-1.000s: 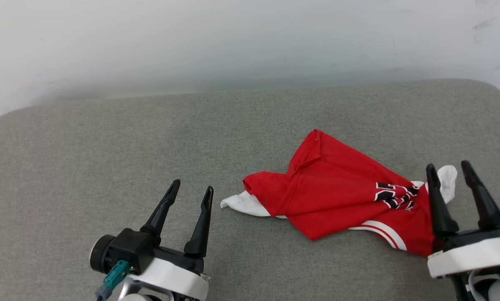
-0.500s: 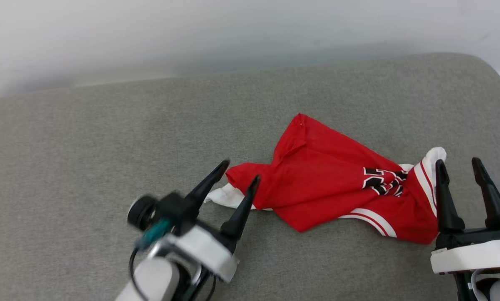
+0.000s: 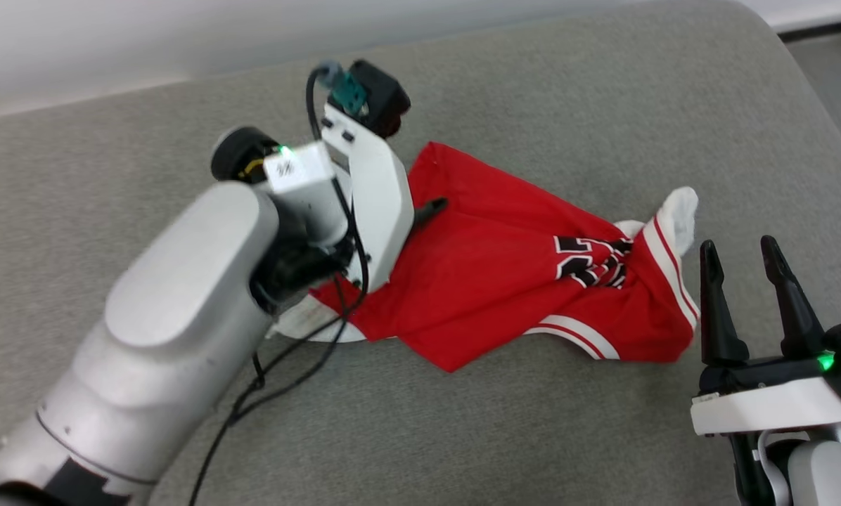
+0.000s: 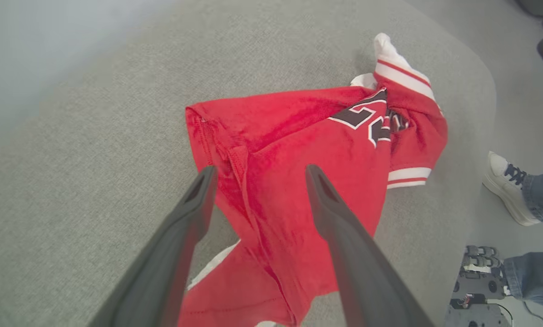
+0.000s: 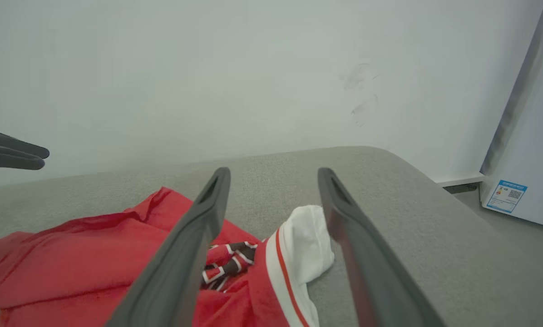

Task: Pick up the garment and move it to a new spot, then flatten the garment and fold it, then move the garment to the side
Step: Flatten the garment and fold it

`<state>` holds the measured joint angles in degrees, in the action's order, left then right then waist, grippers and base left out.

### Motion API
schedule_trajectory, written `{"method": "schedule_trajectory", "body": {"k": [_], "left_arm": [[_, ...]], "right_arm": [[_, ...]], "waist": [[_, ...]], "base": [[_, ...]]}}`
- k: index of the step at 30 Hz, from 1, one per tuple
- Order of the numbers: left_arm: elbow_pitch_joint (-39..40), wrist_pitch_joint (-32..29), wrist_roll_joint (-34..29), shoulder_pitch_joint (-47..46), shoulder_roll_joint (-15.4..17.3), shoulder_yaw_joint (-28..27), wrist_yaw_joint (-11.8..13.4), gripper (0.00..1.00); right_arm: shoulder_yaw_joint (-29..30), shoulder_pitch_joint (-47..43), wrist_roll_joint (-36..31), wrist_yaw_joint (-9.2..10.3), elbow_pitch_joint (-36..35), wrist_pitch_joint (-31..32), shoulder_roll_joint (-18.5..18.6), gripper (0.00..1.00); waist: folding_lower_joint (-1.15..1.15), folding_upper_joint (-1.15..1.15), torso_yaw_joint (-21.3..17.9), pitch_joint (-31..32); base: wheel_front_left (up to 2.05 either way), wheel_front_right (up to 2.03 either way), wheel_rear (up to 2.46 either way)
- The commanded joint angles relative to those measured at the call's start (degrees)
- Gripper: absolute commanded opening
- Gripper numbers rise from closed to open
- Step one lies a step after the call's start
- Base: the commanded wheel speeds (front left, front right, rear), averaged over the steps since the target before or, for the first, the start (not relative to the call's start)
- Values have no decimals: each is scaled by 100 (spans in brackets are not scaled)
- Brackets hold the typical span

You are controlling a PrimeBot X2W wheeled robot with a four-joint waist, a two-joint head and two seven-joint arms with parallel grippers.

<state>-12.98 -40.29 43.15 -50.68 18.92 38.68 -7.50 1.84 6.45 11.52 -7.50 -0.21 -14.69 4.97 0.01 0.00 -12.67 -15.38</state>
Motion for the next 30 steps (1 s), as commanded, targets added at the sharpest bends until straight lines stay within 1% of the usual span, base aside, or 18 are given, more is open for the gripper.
{"method": "schedule_trajectory", "body": {"k": [1,5,8,15,19,20,21,26,30], "left_arm": [[-159,-457,154,-309,83,125,7,100],[-527,-1121,328,-746,207,379,7,100],[-806,-1435,345,-917,282,545,7,100],[-1341,-1600,233,-1057,402,769,9,100],[-1481,-1670,152,-1044,487,921,8,100],[-1504,-1908,174,-960,649,1243,9,25],[-1363,-1982,323,-936,842,1501,8,0],[-1223,-1407,398,-1372,1025,1417,11,0],[-1256,-658,154,-1844,1072,1328,10,0]], "right_arm": [[-39,101,-14,2,51,-36,-69,100],[-100,204,30,2,163,-52,-132,100],[-139,252,61,2,194,-51,-183,100],[-236,362,100,2,255,-53,-219,100],[-278,404,191,2,257,-53,-220,100],[-296,433,211,2,271,-54,-218,100],[-310,439,225,2,300,-54,-219,100],[-347,474,182,2,360,-54,-218,100],[-394,485,161,2,394,-54,-217,100]], "waist": [[-1,0,-360,-344],[-1,0,-589,-560],[-1,0,-719,-692],[-1,0,-895,-923],[-1,0,-919,-1001],[-1,0,-922,-1061],[-1,0,-914,-1084],[-1,0,-888,-970],[-1,0,-908,-871]], "base": [[0,0,0],[0,0,0],[0,0,0],[0,0,0],[0,0,0],[0,0,0],[0,0,0],[0,0,0],[0,0,0]]}}
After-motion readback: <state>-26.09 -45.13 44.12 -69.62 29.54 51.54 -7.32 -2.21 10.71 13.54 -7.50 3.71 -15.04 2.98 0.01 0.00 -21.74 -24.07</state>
